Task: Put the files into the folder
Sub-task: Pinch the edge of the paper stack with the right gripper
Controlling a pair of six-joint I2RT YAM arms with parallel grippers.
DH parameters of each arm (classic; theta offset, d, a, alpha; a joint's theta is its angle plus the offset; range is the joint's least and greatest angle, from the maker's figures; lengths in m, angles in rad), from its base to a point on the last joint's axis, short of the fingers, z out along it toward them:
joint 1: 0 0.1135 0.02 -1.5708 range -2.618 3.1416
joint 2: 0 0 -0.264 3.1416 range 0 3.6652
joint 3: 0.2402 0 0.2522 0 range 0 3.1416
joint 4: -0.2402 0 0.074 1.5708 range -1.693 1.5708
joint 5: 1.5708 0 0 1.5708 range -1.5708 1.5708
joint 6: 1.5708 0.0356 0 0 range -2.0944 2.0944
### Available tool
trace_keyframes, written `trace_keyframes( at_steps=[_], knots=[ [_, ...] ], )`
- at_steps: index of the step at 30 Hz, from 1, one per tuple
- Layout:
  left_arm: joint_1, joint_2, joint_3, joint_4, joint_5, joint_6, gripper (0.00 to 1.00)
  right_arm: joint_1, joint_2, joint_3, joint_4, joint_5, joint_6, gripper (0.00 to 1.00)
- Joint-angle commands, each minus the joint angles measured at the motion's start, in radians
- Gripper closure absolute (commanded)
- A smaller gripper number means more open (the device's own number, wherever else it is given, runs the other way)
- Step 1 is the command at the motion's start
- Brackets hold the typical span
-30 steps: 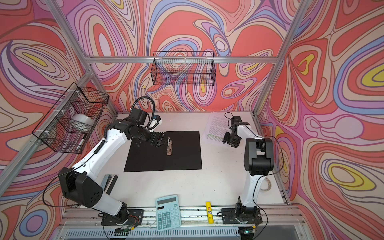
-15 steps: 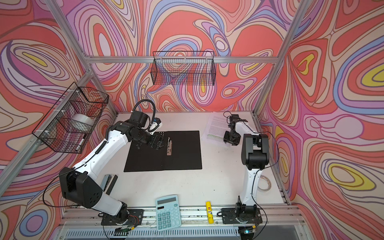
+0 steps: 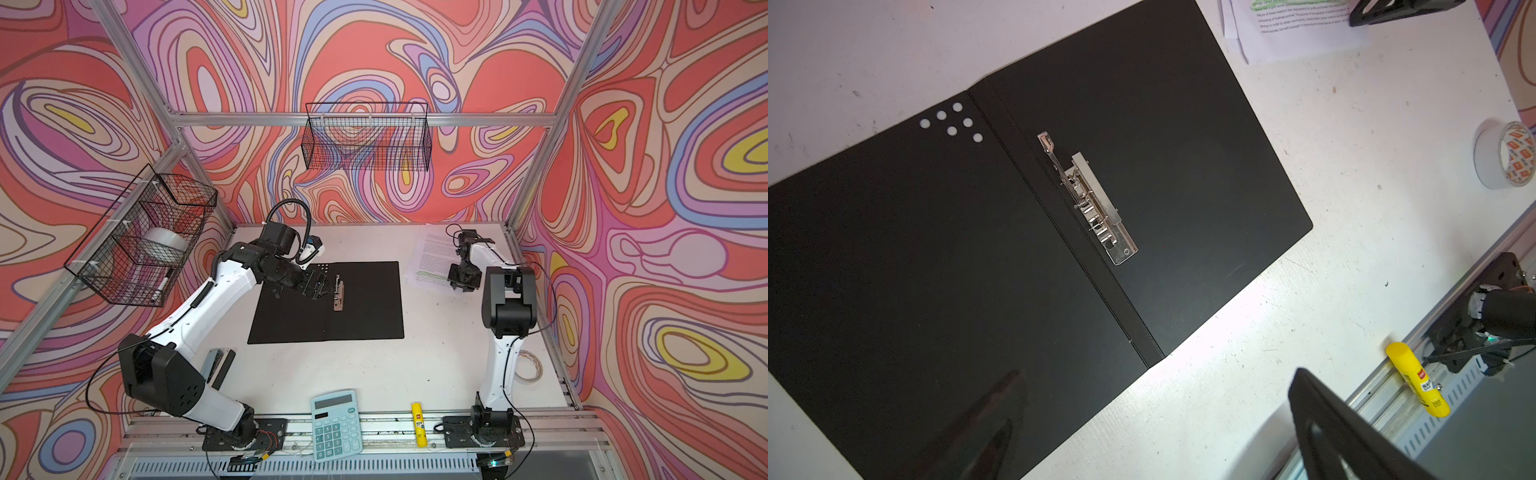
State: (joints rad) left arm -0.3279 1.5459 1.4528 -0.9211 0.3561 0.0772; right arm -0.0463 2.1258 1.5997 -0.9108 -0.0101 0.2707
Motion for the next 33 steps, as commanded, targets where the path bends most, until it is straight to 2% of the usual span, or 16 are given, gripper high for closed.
trace_keyframes(
  at_steps=[1, 10, 17, 23, 24, 25, 26, 29, 33],
  knots=[
    [-0.001, -0.015, -0.014, 0.005, 0.009, 0.006, 0.02, -0.001, -0.010, -0.035, -0.012, 0.030, -0.007, 0.78],
    [-0.002, 0.000, 0.024, -0.010, 0.008, 0.013, 0.02, -0.002, -0.102, -0.099, -0.012, -0.005, -0.001, 0.99],
    [-0.001, 0.076, 0.182, -0.098, 0.004, 0.079, 0.03, 0.000, -0.198, -0.123, -0.040, -0.093, 0.007, 1.00],
    [-0.002, 0.148, 0.257, -0.111, 0.071, 0.040, 0.04, 0.000, -0.279, -0.185, -0.048, -0.130, 0.020, 1.00],
    [-0.001, 0.155, 0.259, -0.103, 0.079, 0.024, 0.05, 0.000, -0.286, -0.192, -0.045, -0.120, 0.025, 0.91],
    [-0.002, 0.162, 0.262, -0.097, 0.085, 0.012, 0.05, -0.001, -0.284, -0.193, -0.045, -0.107, 0.031, 0.75],
    [-0.001, 0.169, 0.268, -0.095, 0.085, -0.002, 0.05, -0.001, -0.279, -0.188, -0.044, -0.098, 0.034, 0.67],
    [-0.001, 0.164, 0.262, -0.079, 0.074, -0.045, 0.05, -0.001, -0.251, -0.168, -0.011, -0.088, 0.061, 0.54],
    [-0.001, 0.110, 0.177, -0.037, 0.056, -0.044, 0.05, -0.002, -0.187, -0.120, 0.046, -0.099, 0.101, 0.50]
  ],
)
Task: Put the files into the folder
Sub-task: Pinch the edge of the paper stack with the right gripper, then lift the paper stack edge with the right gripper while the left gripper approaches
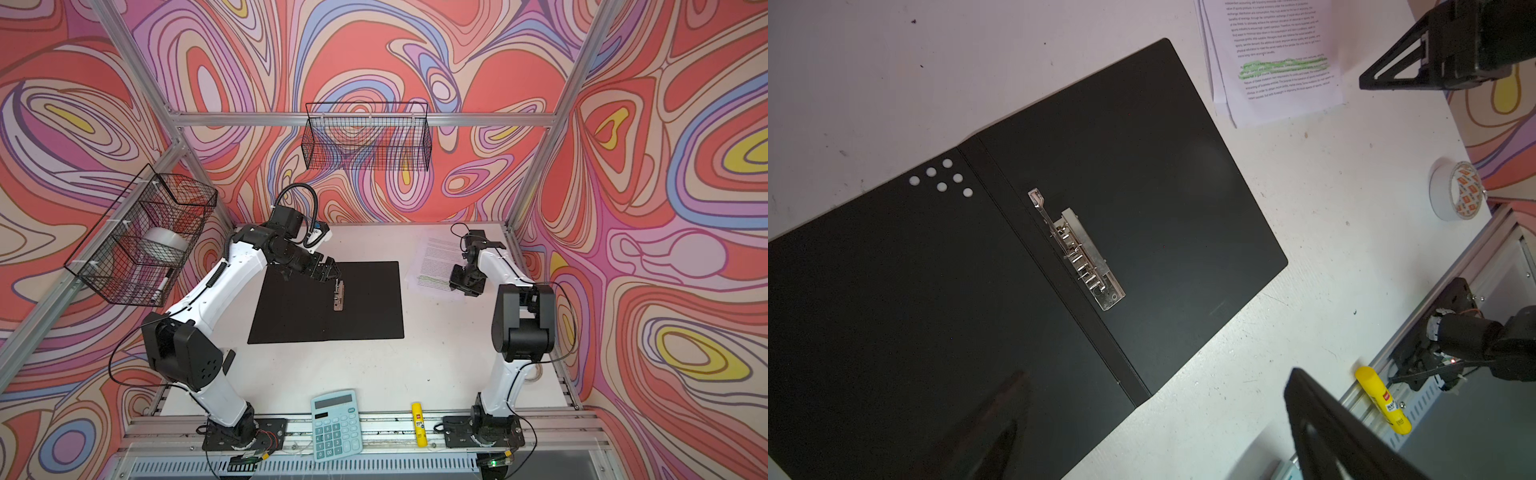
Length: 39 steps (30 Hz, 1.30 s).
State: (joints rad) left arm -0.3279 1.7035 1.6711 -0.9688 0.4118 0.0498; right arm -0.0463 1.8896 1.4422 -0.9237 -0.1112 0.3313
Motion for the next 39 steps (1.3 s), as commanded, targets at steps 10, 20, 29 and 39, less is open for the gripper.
trace_keyframes(
  at_steps=[10, 20, 29, 39],
  knots=[
    [-0.001, -0.166, -0.246, 0.108, -0.048, -0.014, 0.04, -0.001, 0.182, 0.118, 0.097, 0.012, 0.055, 0.48],
    [-0.002, -0.138, -0.249, 0.114, 0.001, -0.036, 0.04, -0.001, 0.204, 0.115, 0.073, 0.014, 0.035, 0.48],
    [-0.002, -0.137, -0.245, 0.104, 0.001, -0.038, 0.04, 0.000, 0.196, 0.108, 0.059, 0.113, 0.011, 0.48],
    [-0.002, -0.142, -0.266, 0.119, 0.013, -0.046, 0.04, 0.000, 0.124, 0.066, 0.107, 0.184, 0.030, 0.47]
  ],
)
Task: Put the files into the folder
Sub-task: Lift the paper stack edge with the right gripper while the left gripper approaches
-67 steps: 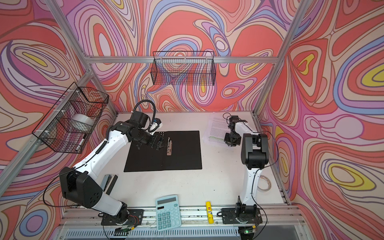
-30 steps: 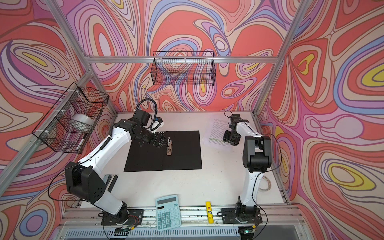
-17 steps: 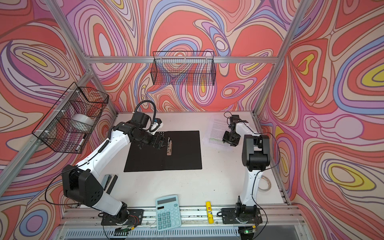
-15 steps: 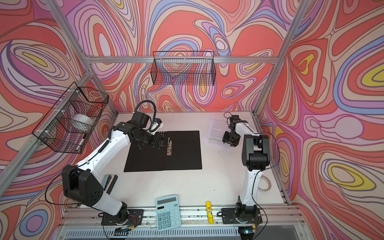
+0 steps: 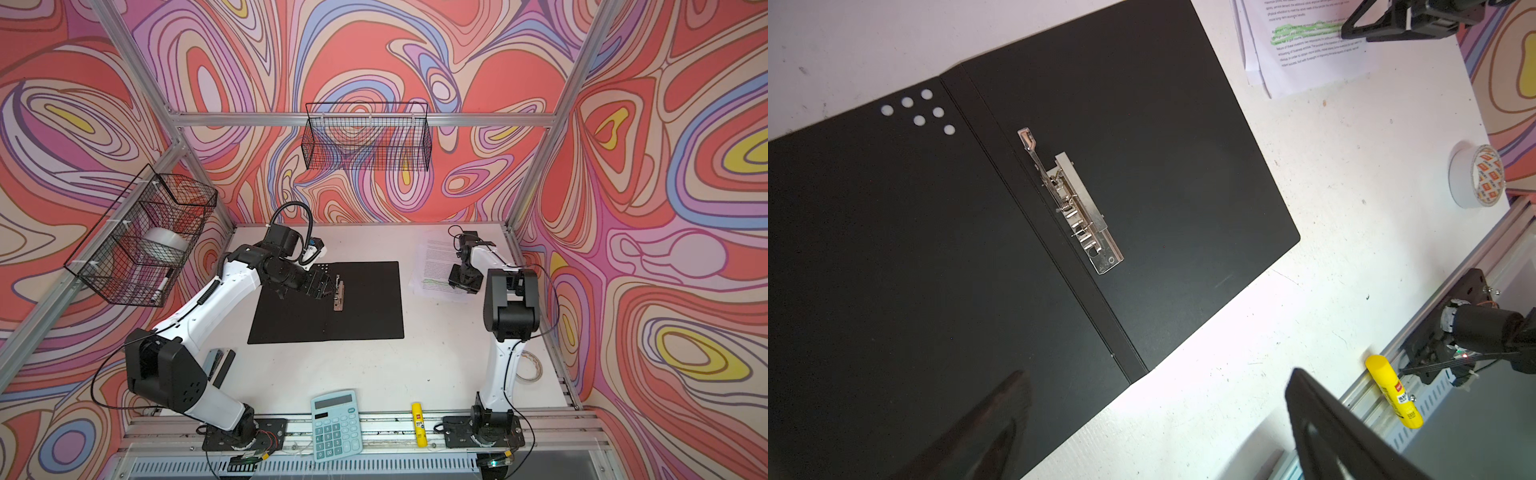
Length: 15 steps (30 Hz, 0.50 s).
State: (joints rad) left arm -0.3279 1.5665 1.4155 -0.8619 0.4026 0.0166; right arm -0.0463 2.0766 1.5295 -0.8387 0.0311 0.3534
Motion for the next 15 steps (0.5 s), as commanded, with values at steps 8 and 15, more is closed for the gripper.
trace_keyframes(
  at_steps=[8, 15],
  knots=[
    [-0.001, -0.003, -0.024, 0.021, 0.034, -0.018, 0.04, 0.000, -0.014, -0.011, 0.019, 0.013, 0.016, 0.46],
    [-0.001, -0.005, -0.037, 0.031, 0.036, -0.020, 0.04, 0.000, 0.019, 0.001, 0.012, -0.001, 0.015, 0.45]
  ],
)
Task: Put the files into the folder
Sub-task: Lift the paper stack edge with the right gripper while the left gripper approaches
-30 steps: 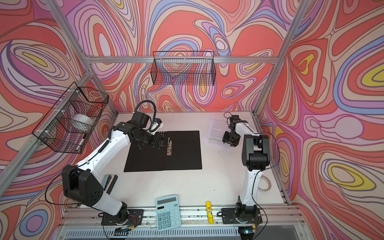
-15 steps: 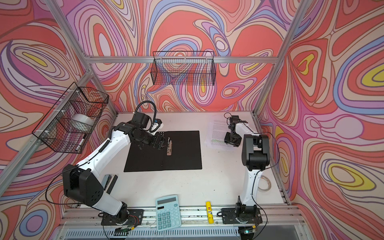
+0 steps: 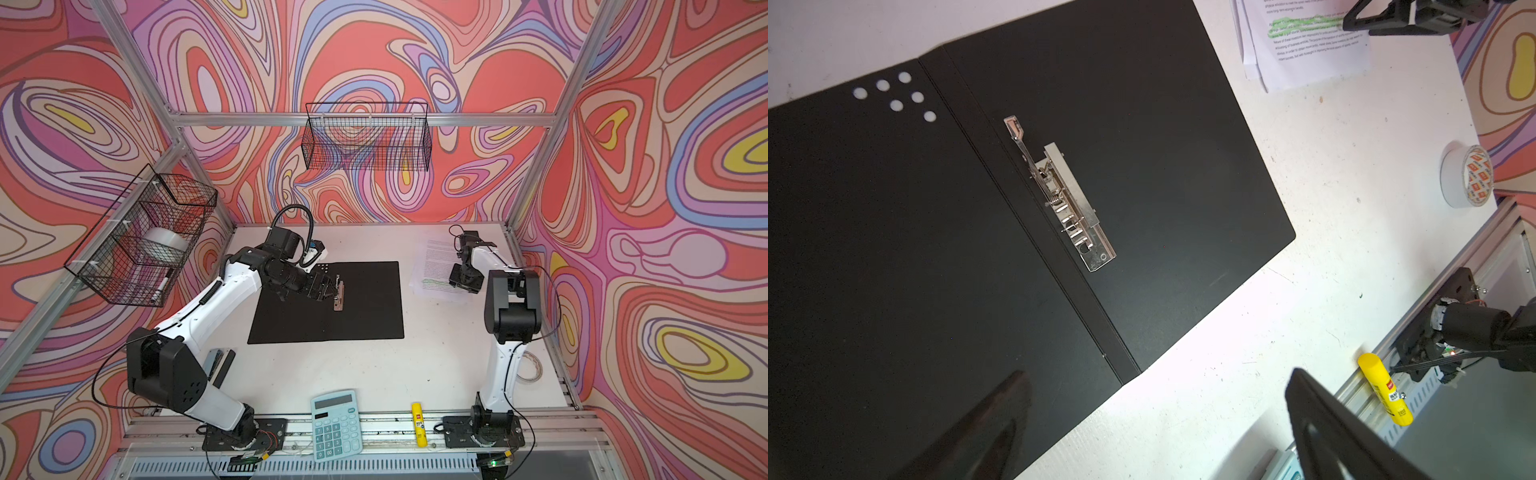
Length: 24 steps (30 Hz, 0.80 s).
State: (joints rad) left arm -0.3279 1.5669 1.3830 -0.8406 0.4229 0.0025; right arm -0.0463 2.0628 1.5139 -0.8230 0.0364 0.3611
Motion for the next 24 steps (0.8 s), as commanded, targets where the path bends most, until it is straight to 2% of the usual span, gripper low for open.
trace_keyframes(
  at_steps=[1, 8, 14, 19, 24],
  knots=[
    [-0.001, -0.004, -0.001, 0.008, 0.016, -0.007, 0.04, 0.000, 0.036, 0.016, -0.005, -0.001, 0.010, 0.45],
    [-0.002, -0.002, -0.002, 0.010, 0.019, -0.008, 0.04, 0.000, 0.046, 0.005, -0.015, 0.025, -0.006, 0.45],
    [-0.002, 0.018, 0.016, 0.005, 0.039, -0.027, 0.04, 0.000, 0.016, -0.041, -0.020, 0.036, -0.017, 0.49],
    [-0.002, 0.085, 0.095, -0.019, 0.057, -0.042, 0.07, 0.000, -0.045, -0.130, -0.022, 0.028, -0.023, 0.51],
    [-0.013, 0.199, 0.242, -0.095, 0.084, -0.019, 0.09, 0.006, -0.109, -0.230, -0.028, 0.010, -0.018, 0.51]
  ],
)
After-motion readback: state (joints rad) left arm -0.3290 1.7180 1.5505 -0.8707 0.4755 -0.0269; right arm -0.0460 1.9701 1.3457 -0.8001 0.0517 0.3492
